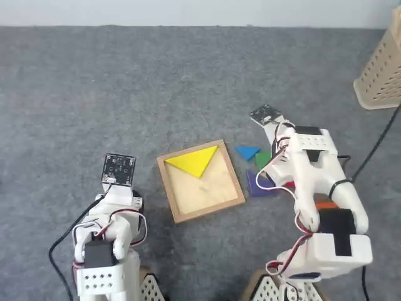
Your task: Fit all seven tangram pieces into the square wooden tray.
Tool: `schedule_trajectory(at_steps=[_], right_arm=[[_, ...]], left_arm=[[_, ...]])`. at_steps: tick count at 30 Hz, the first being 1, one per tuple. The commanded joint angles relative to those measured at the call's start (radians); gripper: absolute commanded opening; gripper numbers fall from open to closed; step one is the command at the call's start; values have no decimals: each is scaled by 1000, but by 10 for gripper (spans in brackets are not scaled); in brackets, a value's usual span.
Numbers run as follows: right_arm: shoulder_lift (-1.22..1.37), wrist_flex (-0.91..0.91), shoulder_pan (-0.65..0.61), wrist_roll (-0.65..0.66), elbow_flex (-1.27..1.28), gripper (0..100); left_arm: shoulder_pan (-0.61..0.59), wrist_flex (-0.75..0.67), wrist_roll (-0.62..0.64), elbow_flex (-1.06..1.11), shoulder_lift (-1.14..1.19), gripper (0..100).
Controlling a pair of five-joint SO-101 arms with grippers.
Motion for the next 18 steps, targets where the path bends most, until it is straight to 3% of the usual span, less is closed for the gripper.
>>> schedule_trajectory(at_steps=[1,18], right_arm=[[31,-28,87,12,-38,321],[-128,79,124,20,-101,325]], left_arm=[[2,0,8,-10,-21,71],[2,0,8,-10,-21,71]])
